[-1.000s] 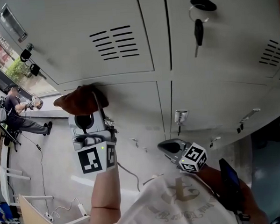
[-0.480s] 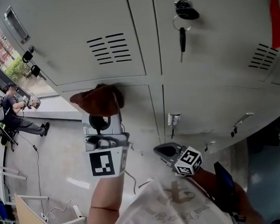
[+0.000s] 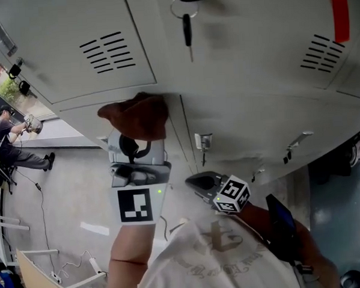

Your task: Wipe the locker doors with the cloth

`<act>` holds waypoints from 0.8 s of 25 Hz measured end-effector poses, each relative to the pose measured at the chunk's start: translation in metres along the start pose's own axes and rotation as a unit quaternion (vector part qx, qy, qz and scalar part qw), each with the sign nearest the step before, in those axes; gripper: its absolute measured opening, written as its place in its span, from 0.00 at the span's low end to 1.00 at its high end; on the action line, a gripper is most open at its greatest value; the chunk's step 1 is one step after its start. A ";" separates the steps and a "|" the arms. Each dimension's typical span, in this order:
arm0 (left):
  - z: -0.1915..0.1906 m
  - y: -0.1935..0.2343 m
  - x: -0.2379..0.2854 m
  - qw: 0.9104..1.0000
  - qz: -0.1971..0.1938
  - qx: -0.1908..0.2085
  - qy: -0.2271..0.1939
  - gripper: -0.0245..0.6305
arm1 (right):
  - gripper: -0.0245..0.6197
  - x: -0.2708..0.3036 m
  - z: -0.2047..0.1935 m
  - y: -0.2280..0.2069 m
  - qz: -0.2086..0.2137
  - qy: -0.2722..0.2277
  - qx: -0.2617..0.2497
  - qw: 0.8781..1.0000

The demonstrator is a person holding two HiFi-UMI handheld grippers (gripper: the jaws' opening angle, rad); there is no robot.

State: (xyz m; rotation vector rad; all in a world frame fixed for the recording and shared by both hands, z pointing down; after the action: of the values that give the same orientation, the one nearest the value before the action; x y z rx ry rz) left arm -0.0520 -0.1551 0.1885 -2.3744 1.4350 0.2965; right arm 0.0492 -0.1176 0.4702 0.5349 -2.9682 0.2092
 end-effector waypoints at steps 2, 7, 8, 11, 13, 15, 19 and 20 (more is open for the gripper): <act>-0.004 -0.002 0.001 1.000 0.000 0.030 -0.002 0.16 | 0.05 0.007 0.005 -0.006 0.014 0.001 -0.012 1.000; -0.036 -0.025 -0.007 0.998 -0.003 0.056 0.015 0.16 | 0.05 -0.002 0.002 -0.004 0.026 0.010 -0.011 1.000; -0.042 -0.029 -0.009 0.998 -0.004 0.055 0.018 0.16 | 0.05 -0.004 0.000 -0.002 0.028 0.011 -0.010 0.999; -0.056 -0.036 -0.012 0.998 -0.004 0.053 0.024 0.16 | 0.05 -0.007 -0.001 -0.002 0.039 0.014 -0.018 0.999; -0.064 -0.039 -0.015 0.998 -0.003 0.043 0.034 0.16 | 0.05 -0.011 -0.002 -0.002 0.046 0.014 -0.022 0.999; -0.070 -0.044 -0.017 0.999 -0.002 0.031 0.042 0.16 | 0.05 -0.017 -0.004 -0.003 0.052 0.016 -0.025 0.998; -0.077 -0.054 -0.019 0.999 0.012 0.011 0.050 0.16 | 0.05 -0.031 -0.011 -0.005 0.068 0.025 -0.032 0.997; -0.079 -0.057 -0.021 0.999 0.015 0.005 0.050 0.16 | 0.05 -0.036 -0.013 -0.006 0.072 0.026 -0.032 0.997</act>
State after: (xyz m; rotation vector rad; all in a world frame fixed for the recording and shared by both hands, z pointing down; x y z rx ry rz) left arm -0.0109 -0.1456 0.2792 -2.3925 1.5152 0.1793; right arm 0.0860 -0.1092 0.4787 0.3028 -2.9515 0.1374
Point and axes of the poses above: the fingertips, and each gripper's own axes: x forward along the fingers, y to its left, z out of its top, the point moved 7 cm from there along -x, backward along the fingers, and after that the axes turned 10 degrees about -x, right-handed, at the moved point
